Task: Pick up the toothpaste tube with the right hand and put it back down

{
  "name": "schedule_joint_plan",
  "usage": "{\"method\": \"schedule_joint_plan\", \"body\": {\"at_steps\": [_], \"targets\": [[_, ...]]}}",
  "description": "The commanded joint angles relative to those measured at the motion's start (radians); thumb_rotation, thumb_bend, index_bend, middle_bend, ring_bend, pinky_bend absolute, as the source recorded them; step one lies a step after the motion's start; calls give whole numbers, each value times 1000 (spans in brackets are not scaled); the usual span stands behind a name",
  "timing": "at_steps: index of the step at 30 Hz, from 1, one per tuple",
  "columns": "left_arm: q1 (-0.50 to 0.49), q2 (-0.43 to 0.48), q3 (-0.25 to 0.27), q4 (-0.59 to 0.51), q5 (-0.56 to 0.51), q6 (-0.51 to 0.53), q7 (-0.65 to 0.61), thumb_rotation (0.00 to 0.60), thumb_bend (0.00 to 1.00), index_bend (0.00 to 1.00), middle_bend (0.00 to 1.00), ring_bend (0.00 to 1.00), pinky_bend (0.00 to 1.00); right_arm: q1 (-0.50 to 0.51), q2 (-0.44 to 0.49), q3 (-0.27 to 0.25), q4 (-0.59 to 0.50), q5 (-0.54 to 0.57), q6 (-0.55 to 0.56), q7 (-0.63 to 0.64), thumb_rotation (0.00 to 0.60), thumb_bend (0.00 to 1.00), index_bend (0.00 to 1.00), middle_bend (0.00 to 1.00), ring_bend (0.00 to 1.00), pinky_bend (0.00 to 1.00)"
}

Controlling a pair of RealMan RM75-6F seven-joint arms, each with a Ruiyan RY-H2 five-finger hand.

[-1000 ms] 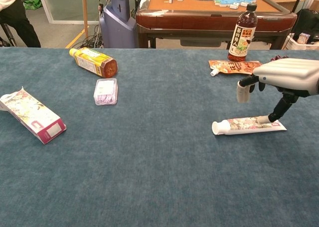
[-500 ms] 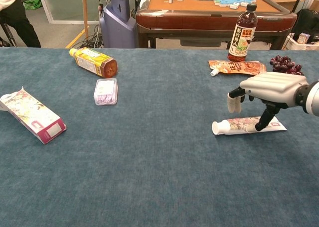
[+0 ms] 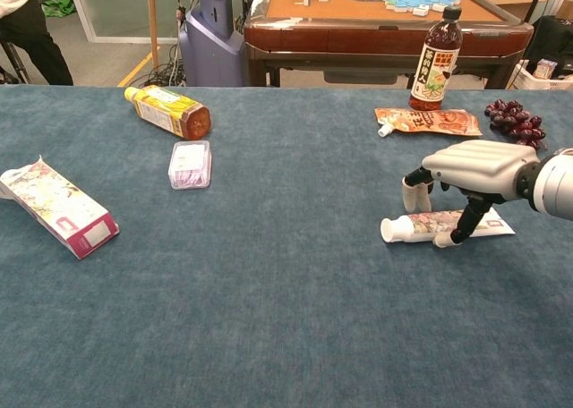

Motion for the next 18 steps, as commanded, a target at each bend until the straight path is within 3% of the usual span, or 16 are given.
{"method": "schedule_joint_plan", "body": {"at_steps": [1, 11, 18], "targets": [[1, 0, 0, 1, 0, 0, -1, 600, 222, 191, 434, 356, 13, 3, 1, -3, 0, 7, -2, -3, 600, 251, 383, 445, 278, 296], [2, -3, -1, 8, -1, -2, -6, 600, 222, 189, 433, 355, 12, 17, 3, -16, 1, 42, -15, -31, 600, 259, 403, 460, 278, 296], [6, -3, -1, 10, -4, -1, -8, 600, 222, 187, 433, 355, 12, 35, 2, -22, 11, 77, -35, -57, 600, 331, 449, 491, 298, 296]]}}
